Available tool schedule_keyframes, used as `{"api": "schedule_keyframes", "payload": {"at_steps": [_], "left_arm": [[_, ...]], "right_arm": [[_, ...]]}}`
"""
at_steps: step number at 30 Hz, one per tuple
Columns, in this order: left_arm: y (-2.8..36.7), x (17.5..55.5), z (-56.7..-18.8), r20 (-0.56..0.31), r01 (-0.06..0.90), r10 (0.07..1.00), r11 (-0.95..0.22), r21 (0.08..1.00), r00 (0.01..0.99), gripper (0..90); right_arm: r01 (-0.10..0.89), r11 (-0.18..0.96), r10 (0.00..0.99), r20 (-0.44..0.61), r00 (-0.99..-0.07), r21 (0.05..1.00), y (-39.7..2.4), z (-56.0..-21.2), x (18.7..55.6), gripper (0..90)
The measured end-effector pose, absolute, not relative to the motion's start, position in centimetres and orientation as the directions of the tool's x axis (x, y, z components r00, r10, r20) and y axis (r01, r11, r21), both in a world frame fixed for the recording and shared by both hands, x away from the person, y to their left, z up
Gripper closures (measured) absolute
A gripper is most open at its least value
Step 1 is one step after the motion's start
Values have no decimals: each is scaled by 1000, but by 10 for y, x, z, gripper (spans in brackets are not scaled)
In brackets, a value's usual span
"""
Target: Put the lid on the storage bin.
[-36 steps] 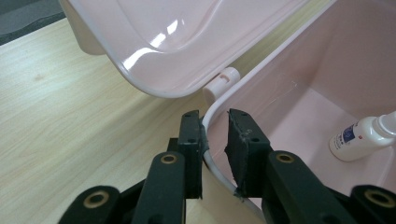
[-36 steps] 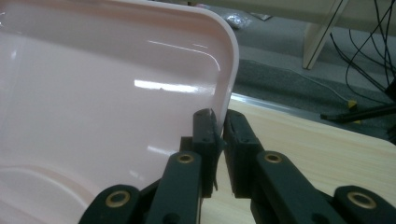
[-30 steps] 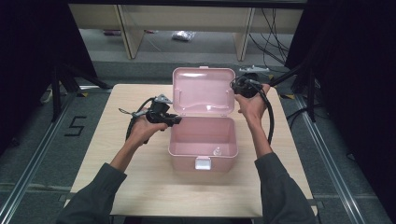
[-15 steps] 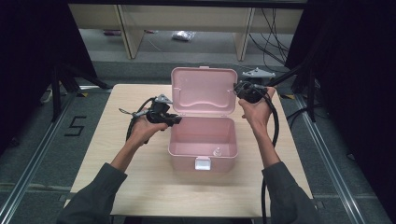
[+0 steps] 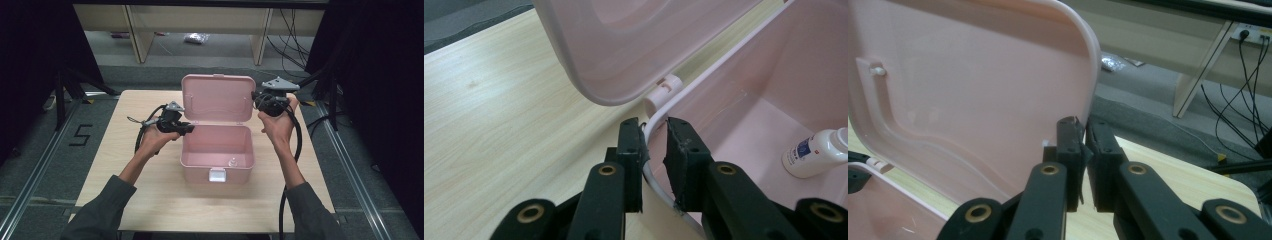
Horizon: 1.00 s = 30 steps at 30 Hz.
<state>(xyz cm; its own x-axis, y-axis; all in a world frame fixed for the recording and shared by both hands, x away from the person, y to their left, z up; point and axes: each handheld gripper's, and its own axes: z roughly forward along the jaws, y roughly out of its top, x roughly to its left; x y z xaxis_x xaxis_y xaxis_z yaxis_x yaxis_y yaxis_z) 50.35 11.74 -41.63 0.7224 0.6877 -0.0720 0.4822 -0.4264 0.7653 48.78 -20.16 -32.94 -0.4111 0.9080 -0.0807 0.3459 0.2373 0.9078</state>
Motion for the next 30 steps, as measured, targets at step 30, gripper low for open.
{"api": "schedule_keyframes", "payload": {"at_steps": [30], "left_arm": [[121,501,-420,-84,482,699,-395,782,710,755]], "right_arm": [[279,238,889,-92,-449,930,-205,-334,454,865]]}}
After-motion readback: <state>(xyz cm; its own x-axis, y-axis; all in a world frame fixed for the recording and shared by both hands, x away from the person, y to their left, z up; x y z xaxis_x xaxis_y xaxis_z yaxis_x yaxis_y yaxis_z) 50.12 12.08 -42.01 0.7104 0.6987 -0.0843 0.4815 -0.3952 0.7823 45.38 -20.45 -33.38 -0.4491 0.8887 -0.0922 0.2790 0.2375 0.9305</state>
